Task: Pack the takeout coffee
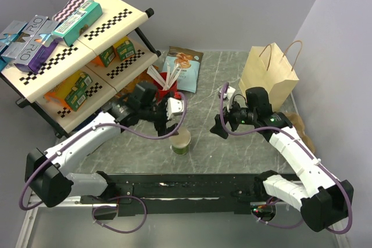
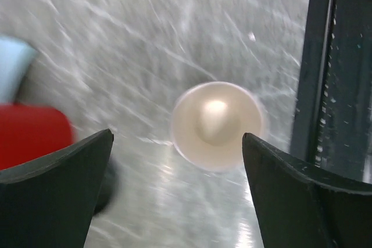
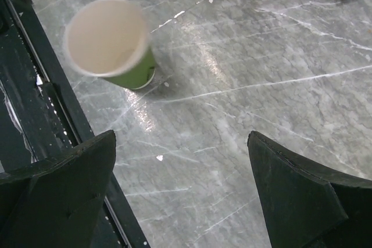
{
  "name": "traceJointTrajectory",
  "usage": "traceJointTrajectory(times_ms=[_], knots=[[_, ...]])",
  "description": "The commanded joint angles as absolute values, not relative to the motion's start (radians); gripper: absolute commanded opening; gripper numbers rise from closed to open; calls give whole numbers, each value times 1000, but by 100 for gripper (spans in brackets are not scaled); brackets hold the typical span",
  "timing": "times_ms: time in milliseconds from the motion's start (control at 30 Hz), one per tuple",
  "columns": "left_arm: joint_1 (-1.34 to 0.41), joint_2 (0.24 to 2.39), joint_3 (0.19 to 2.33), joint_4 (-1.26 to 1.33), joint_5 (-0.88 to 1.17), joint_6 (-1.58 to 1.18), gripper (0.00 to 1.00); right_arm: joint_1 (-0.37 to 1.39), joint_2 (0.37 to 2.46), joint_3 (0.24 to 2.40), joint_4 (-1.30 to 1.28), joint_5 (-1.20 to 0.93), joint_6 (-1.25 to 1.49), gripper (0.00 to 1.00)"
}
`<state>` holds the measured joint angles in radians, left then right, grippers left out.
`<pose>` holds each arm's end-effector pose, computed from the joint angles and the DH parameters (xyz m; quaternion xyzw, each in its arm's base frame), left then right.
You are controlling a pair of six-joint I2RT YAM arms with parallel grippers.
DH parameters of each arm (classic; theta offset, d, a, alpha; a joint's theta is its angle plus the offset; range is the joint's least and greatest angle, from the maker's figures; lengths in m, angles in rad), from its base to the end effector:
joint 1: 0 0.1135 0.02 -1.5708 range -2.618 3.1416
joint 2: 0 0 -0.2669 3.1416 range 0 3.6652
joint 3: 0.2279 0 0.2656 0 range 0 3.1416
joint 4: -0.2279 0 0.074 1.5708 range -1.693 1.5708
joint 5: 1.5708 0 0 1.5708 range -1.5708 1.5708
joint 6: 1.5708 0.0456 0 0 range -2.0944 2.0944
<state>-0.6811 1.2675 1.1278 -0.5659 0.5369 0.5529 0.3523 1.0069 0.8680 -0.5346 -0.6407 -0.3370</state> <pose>0.2114 -0.2014 0.3182 0.5972 0.6496 -0.2662 0.3880 0.2049 0.1044 0.2937 -0.4175 0.7588 0.2869 0.4095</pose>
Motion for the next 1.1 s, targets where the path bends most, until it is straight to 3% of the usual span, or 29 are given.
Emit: traceJointTrajectory(times_ms=[0,167,500,667,733,900,1067], knots=[[-669,1207,990,-398,470,320,100,345,1003,920,-532,-670,-319,100],[-604,1197,928,-333,472,151,99,347,1026,936,-541,-719,-327,100],[-548,1216,923,-327,589,81,99,440,1072,885,-558,-681,-416,98],[-542,1256,982,-336,232,187,99,469,1101,893,-551,-676,-377,98],[-520,1330,1052,-391,204,263,99,471,1103,893,-540,-669,-370,98],[-480,1491,1147,-546,190,301,85,471,1098,893,-534,-657,-364,98],[-480,1516,1086,-486,150,285,77,466,1092,890,-529,-644,-362,98]])
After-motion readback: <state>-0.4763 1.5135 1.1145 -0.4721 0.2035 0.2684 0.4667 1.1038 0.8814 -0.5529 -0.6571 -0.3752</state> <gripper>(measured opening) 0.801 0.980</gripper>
